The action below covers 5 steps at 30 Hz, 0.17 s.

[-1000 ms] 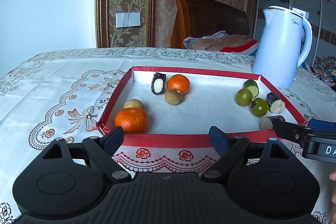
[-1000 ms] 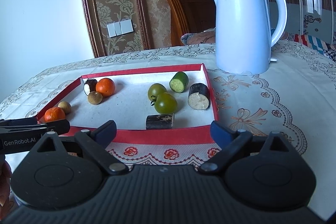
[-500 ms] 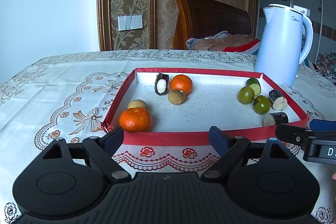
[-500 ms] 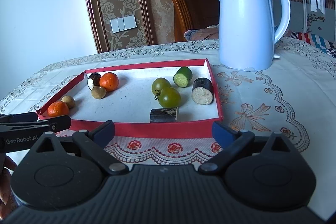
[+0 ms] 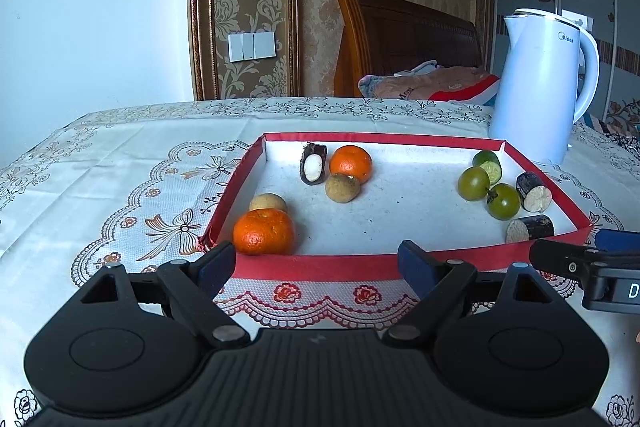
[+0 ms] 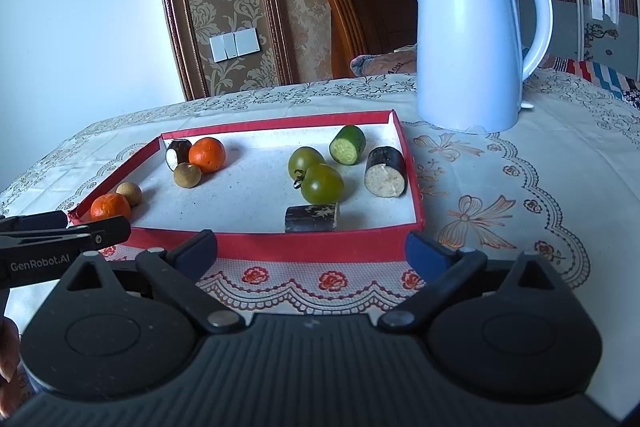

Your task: Organize fruits

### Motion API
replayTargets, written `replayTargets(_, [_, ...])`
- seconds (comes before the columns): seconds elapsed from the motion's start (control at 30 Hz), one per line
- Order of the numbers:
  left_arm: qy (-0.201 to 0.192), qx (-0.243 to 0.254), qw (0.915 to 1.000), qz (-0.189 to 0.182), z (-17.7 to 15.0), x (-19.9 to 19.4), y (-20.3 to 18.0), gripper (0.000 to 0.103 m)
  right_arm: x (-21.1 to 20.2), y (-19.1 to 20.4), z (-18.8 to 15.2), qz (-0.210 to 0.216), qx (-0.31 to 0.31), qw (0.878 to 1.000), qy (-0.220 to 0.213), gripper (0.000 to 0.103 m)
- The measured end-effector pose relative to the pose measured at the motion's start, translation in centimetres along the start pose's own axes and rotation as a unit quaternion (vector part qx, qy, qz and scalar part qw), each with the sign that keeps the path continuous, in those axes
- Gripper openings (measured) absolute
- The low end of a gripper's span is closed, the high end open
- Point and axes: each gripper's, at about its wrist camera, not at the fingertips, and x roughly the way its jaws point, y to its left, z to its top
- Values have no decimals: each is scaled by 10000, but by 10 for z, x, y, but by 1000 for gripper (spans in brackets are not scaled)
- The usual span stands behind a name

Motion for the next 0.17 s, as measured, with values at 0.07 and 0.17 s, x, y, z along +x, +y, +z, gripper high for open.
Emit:
replayTargets(0.07, [-27,-33,10000,4,0,0,2,88,-1,0,0,2,5,10000,-17,100])
replayTargets(0.17, [-114,-99,9999,17,1,-3,5,88,-1,-1,0,3,5,10000,-26,100])
